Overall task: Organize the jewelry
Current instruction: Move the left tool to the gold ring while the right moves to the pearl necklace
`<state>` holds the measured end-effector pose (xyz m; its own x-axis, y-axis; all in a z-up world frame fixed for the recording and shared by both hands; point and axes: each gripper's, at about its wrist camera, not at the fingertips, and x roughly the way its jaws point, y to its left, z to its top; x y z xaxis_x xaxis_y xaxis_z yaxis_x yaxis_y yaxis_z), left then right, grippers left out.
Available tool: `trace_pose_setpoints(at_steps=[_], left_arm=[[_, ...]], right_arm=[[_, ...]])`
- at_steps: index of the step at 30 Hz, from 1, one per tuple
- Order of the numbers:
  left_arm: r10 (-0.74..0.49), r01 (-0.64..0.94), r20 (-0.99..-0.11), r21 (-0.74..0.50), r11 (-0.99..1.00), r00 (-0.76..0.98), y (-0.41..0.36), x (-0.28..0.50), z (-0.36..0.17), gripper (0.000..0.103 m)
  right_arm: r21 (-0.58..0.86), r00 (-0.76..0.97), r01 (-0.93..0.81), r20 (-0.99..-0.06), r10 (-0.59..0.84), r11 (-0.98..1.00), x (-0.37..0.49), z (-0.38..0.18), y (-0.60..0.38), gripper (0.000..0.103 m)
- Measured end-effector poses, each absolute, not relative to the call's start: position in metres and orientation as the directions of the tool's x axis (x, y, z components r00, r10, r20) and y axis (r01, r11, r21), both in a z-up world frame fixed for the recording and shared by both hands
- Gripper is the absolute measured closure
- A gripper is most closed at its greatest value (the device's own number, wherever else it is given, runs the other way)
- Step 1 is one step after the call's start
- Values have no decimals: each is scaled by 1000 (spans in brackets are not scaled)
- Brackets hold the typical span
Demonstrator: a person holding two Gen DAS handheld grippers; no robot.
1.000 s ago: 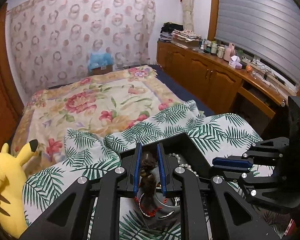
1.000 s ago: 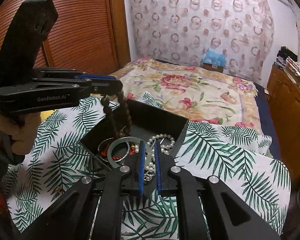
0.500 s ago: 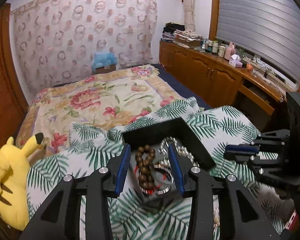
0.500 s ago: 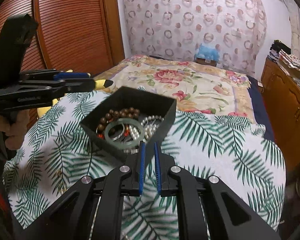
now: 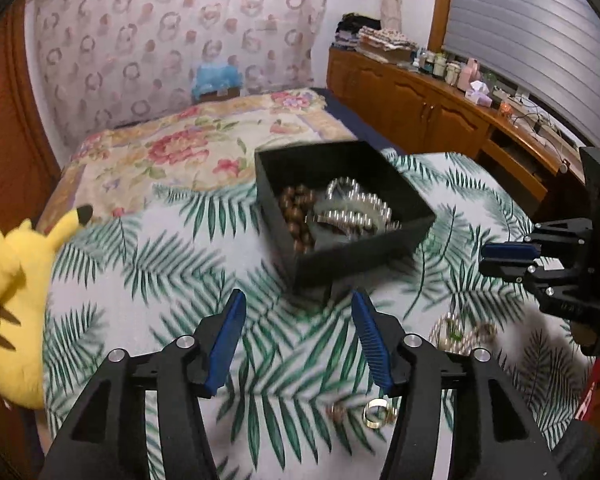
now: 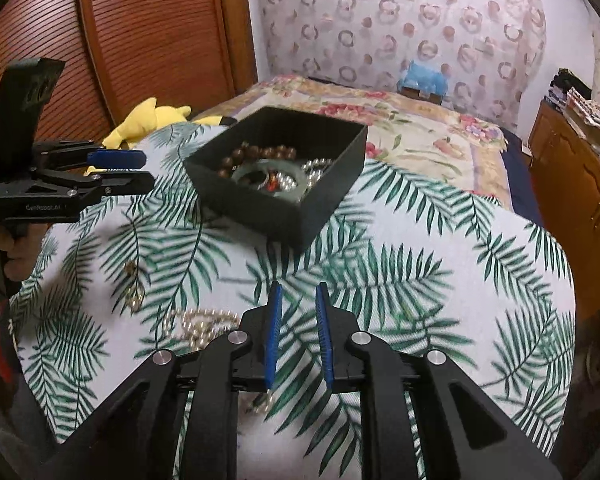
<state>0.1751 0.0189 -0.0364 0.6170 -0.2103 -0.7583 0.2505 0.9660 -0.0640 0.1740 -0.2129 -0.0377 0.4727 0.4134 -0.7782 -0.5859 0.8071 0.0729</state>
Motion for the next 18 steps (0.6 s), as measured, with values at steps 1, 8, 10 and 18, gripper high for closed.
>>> trace_pose_setpoints(at_steps=[1,8,10,18], left_arm=[[-211,250,-764,-67,966,609,20,172,-40,50],[-212,256,-794,-73,964,570,16,146,-56,47],[-216,261,-797,-76,962,564,12,138,-60,47],[-220,259,-806,-85,962,550,5,120,-69,47]], right_arm=[[71,467,-587,-784,409,806,170,-40,-213,84],[62,443,-588,-810,385,806,151,-55,-213,84],[61,440,-586,-813,381,808,147,-58,-214,84],[44,432,-590,-826,362,806,136,-65,-214,84]])
